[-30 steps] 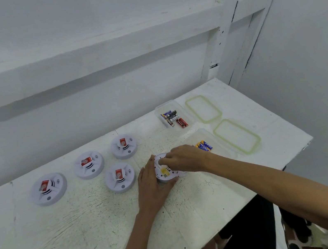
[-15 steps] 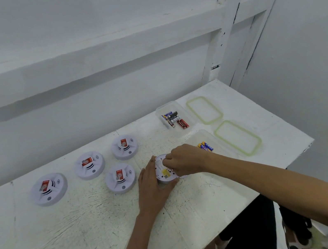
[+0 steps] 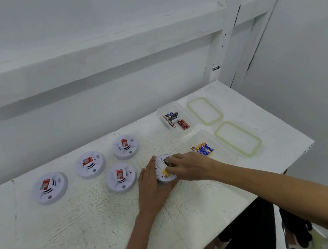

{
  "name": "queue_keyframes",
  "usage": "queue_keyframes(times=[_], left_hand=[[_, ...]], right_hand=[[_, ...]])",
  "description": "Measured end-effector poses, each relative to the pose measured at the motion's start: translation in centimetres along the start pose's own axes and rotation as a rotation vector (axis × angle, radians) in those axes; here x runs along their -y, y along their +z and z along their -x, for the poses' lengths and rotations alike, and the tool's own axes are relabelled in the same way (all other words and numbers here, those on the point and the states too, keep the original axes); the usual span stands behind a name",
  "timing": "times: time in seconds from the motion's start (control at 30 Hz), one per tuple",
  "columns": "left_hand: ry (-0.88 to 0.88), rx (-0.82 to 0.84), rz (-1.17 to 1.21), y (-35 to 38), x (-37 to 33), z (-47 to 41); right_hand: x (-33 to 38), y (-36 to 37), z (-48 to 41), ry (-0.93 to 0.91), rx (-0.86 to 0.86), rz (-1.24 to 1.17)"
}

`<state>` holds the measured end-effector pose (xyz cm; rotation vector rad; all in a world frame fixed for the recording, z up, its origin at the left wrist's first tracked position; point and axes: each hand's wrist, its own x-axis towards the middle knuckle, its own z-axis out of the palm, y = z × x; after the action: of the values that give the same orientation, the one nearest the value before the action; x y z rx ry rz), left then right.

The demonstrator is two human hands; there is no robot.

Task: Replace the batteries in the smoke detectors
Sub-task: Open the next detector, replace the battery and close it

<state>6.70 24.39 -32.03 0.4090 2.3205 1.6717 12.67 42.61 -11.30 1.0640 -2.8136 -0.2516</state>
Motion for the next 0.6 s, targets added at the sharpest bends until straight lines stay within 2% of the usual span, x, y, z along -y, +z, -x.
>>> queue_keyframes(times=[0.07, 0.1, 0.17, 0.23, 0.43, 0.6], left_hand=[[0.032, -0.082, 0.007, 0.8, 3.4, -1.2], [0.007, -0.008, -0.118, 0.0, 1.6, -0.3], [0.045, -0.011, -0.239, -3.2, -9.8, 3.7], [0.170, -0.083, -0.289, -3.8, -12.4, 5.1], [0.215, -0.087, -0.331, -3.9, -11.9, 4.6], [0.164, -0.056, -0.292, -3.4, -10.1, 3.9]], right_hand=[[0.5, 0.6, 0.7, 0.064, -0.010, -0.002], [0.9, 0.7, 0.8, 0.097, -0.012, 0.000], [1.7, 0.5, 0.8, 0.209, -0.028, -0.087], [2.2, 0.8, 0.9, 0.276, -0.105, -0.116], [2.2, 0.2, 1.6, 0.428, -0.243, -0.299], [0.6, -2.0, 3.0, 0.610, -0.384, -0.372]])
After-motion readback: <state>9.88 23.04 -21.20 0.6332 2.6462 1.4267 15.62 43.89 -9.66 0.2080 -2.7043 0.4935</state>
